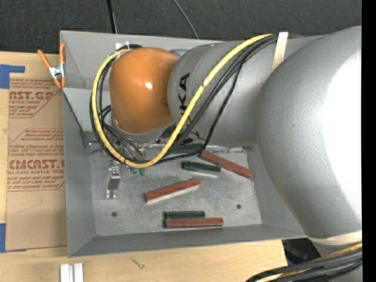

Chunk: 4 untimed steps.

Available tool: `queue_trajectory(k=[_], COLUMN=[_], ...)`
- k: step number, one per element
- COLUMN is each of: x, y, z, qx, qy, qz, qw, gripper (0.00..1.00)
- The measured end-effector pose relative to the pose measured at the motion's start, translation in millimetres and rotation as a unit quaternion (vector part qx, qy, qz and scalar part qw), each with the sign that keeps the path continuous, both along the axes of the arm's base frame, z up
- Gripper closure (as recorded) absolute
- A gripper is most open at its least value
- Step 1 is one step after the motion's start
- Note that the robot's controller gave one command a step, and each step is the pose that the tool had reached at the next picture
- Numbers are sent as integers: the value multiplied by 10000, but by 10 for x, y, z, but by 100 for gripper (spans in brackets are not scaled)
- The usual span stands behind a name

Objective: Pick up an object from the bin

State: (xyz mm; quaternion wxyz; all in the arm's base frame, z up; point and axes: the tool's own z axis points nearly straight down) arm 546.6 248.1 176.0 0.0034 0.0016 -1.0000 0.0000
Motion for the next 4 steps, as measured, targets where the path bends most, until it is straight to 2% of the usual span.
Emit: queue_trajectory(k=[1, 2, 3, 4], x=[22, -129, -57, 1], y=[-11, -219, -639, -861], z=[48, -307, -686, -929], qx=[8, 14, 8, -3], qy=[-36, -64, -37, -31], qz=[-11, 362, 873, 1629], qw=[10000, 9993, 9962, 9866], gripper=[0, 0, 0, 0])
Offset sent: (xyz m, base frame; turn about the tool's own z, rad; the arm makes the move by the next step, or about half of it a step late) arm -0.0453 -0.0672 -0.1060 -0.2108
